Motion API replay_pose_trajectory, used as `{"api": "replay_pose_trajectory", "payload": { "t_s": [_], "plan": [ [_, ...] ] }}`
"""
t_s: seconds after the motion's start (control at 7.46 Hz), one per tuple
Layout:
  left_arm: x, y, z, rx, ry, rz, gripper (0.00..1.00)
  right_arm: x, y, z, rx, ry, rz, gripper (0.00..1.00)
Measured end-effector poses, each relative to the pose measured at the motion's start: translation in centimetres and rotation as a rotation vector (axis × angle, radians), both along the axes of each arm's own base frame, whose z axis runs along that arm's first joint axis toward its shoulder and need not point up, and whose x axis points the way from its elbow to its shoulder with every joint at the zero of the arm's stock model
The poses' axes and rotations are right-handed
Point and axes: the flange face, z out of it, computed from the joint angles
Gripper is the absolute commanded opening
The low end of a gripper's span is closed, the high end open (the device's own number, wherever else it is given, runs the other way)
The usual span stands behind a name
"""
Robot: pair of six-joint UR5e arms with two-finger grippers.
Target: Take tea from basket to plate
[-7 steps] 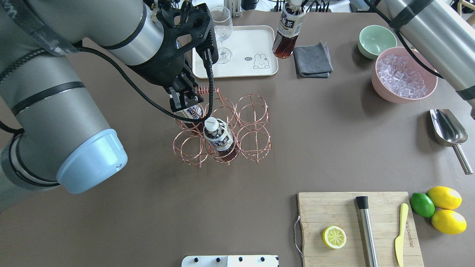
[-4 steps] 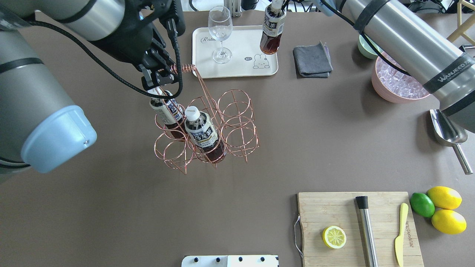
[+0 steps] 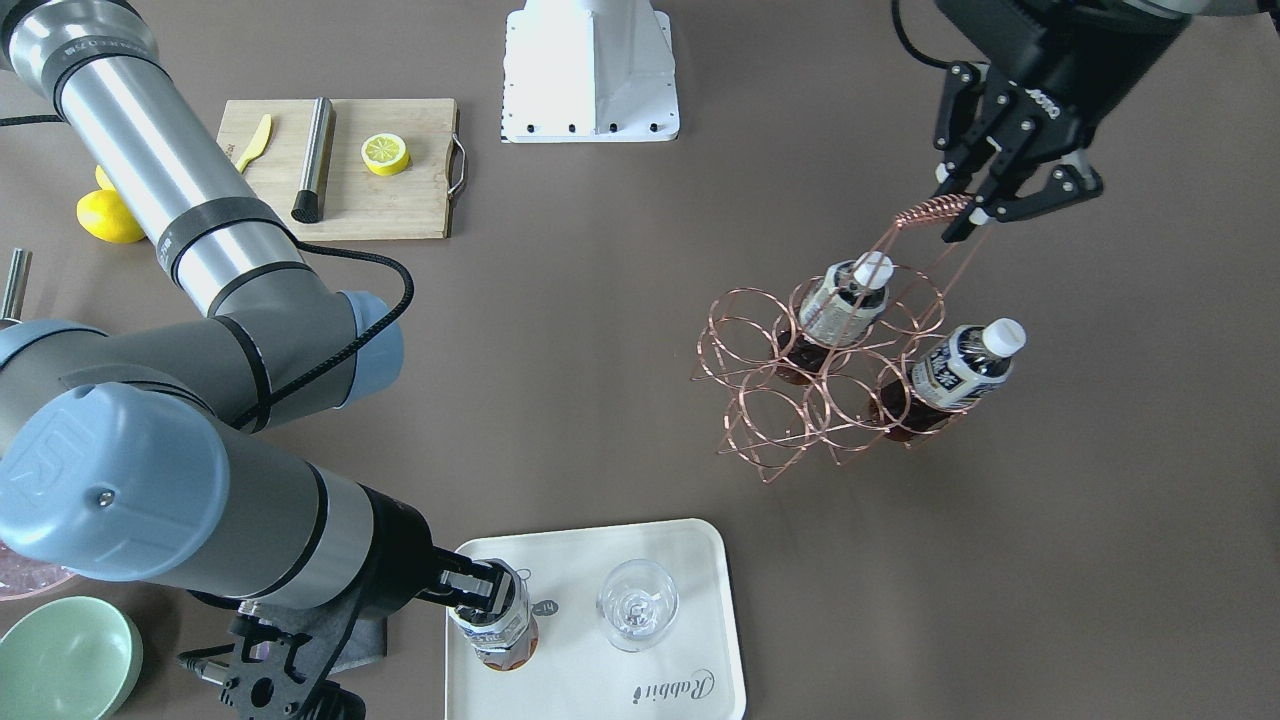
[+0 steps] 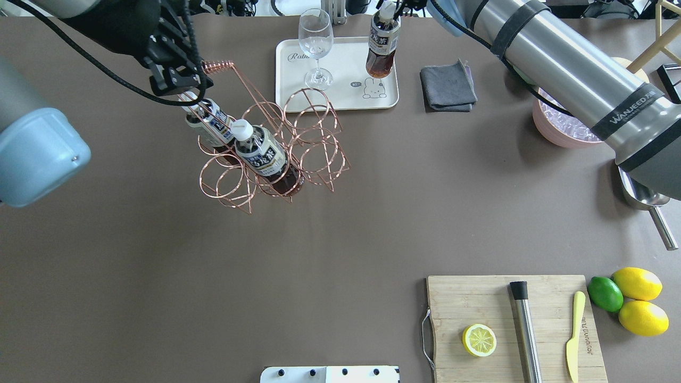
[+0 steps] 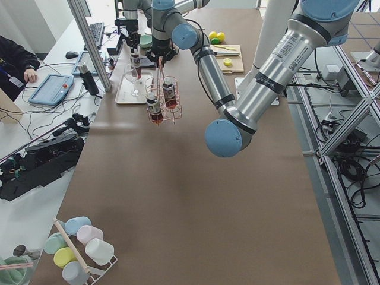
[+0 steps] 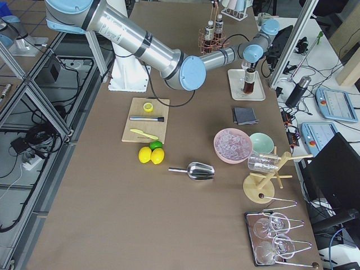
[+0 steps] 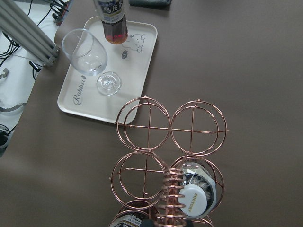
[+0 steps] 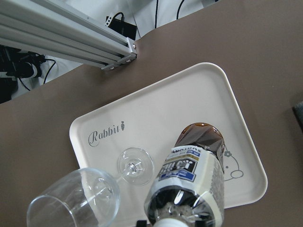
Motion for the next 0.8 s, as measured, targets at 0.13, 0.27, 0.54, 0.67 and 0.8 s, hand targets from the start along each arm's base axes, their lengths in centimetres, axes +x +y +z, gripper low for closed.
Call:
{"api": "replay_pose_trajectory", "payload": {
  "t_s": [0.13, 0.27, 0.54, 0.67, 0.8],
  "plan": [
    [-3.5, -2.4, 2.4, -0.001, -0.02, -0.012, 0.0, -0.6, 0.2, 0.0, 0.011, 0.003, 0.002, 0.0],
    [-6.8, -4.6, 4.5, 0.007, -0.045, -0.028, 0.0, -0.9, 0.3, 0.1, 0.018, 0.003, 0.002, 0.0],
    [-10.9, -8.3, 7.9, 0.029, -0.098, -0.025, 0.0, -1.0, 0.3, 0.3, 0.021, 0.003, 0.001, 0.15],
    [-11.7, -10.4, 9.0, 0.045, -0.122, -0.003, 0.0, -1.1, 0.4, 0.4, 0.02, 0.003, 0.0, 0.37],
    [-12.3, -12.7, 9.5, 0.058, -0.143, 0.014, 0.0, -1.2, 0.4, 0.4, 0.02, 0.004, 0.0, 0.52]
  ]
}}
